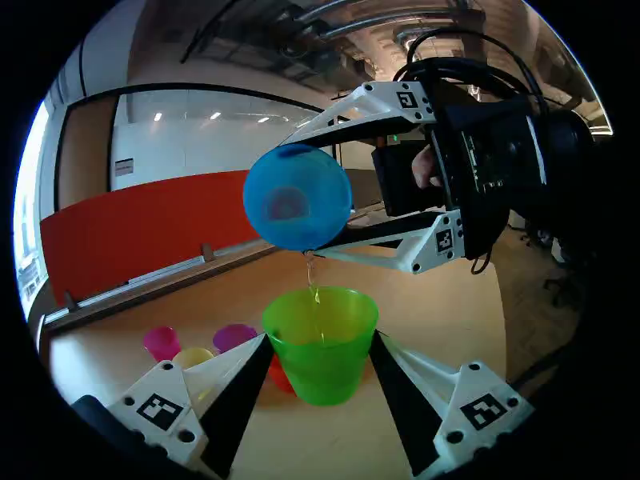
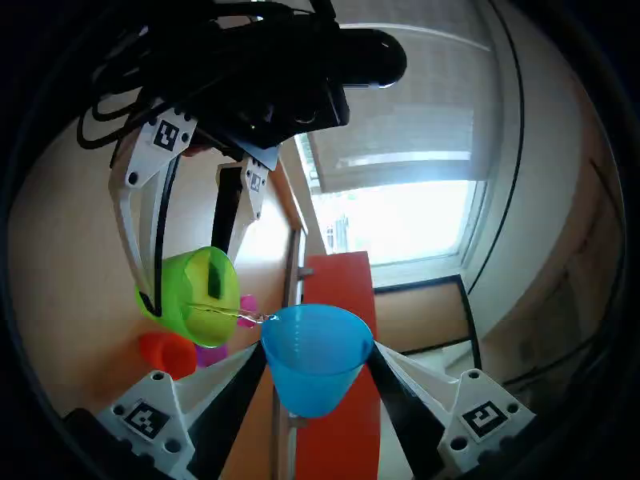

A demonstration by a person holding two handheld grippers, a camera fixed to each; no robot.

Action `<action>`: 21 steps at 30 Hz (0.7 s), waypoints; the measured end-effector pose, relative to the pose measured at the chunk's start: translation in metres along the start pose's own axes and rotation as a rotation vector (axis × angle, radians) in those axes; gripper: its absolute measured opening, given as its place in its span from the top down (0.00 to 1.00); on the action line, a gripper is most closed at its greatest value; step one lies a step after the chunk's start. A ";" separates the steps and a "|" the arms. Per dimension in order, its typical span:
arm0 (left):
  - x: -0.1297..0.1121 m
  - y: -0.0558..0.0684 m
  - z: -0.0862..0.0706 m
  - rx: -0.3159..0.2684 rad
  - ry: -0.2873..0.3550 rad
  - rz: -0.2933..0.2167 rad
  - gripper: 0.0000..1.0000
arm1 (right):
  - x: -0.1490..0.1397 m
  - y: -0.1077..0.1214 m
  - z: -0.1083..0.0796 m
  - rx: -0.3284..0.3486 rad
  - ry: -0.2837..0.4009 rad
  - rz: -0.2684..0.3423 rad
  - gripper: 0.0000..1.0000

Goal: Pour water

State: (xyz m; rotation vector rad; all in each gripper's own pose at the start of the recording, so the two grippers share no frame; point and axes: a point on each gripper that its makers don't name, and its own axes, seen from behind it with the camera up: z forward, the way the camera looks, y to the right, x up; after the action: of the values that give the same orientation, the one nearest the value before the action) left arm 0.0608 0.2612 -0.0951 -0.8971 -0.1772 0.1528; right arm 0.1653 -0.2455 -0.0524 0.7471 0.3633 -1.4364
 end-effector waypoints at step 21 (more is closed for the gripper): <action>-0.001 -0.001 0.000 0.002 -0.001 -0.006 0.16 | 0.002 0.001 0.002 -0.010 0.000 -0.056 0.08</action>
State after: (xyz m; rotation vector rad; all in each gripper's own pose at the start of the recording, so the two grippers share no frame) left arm 0.0595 0.2608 -0.0944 -0.8941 -0.1802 0.1481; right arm 0.1660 -0.2479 -0.0519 0.7338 0.3933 -1.4862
